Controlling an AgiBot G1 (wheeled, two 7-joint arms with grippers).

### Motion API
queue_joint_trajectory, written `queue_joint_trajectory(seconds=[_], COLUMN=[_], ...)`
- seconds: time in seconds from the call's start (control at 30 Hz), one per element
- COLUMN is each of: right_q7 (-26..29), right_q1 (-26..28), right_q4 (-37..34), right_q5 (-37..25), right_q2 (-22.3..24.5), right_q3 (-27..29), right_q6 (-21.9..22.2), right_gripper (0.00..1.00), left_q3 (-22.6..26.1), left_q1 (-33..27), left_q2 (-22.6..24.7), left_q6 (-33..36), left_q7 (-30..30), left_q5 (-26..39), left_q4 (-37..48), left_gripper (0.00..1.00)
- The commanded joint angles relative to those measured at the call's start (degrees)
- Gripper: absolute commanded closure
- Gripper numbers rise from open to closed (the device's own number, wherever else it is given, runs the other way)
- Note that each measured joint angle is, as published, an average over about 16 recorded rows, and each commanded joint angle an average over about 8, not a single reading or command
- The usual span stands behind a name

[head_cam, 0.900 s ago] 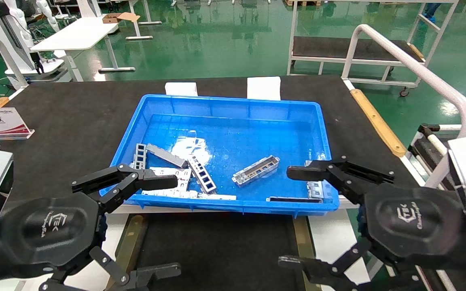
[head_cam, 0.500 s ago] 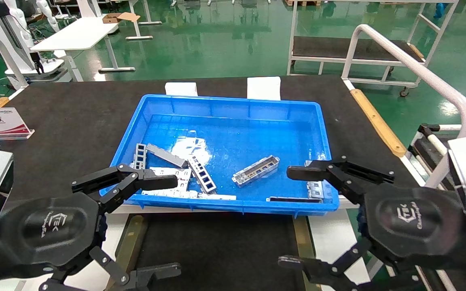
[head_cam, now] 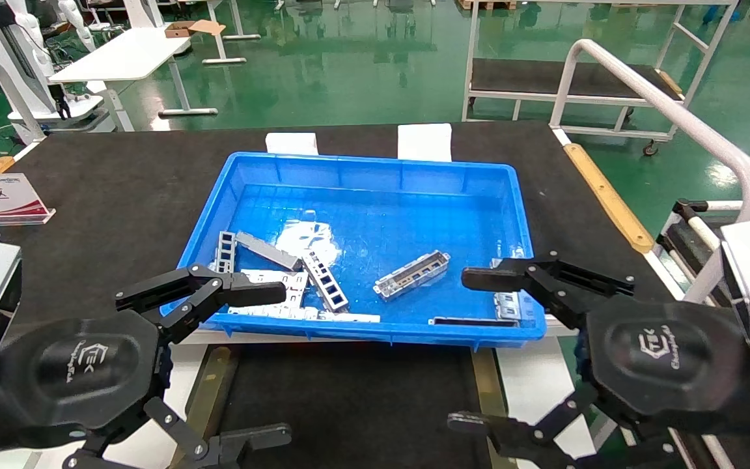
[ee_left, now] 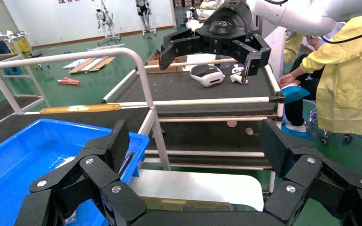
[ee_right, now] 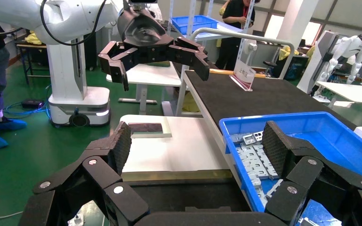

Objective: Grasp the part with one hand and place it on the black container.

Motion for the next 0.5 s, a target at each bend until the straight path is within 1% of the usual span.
queue_joint_trajectory(seconds=[0.03, 0.5], right_q7=[0.0, 0.0], right_q1=[0.0, 0.0], right_q4=[0.0, 0.0], right_q5=[0.0, 0.0], right_q2=[0.0, 0.0], right_q3=[0.0, 0.0], right_q6=[0.0, 0.0], right_gripper=[0.0, 0.0], left_q3=[0.0, 0.04], left_q1=[0.0, 0.04], left_q2=[0.0, 0.08], left_q6=[0.0, -0.12], left_q7=[0.0, -0.03], left_q5=[0.0, 0.07], left_q4=[0.0, 0.08], left_gripper=[0.0, 0.0])
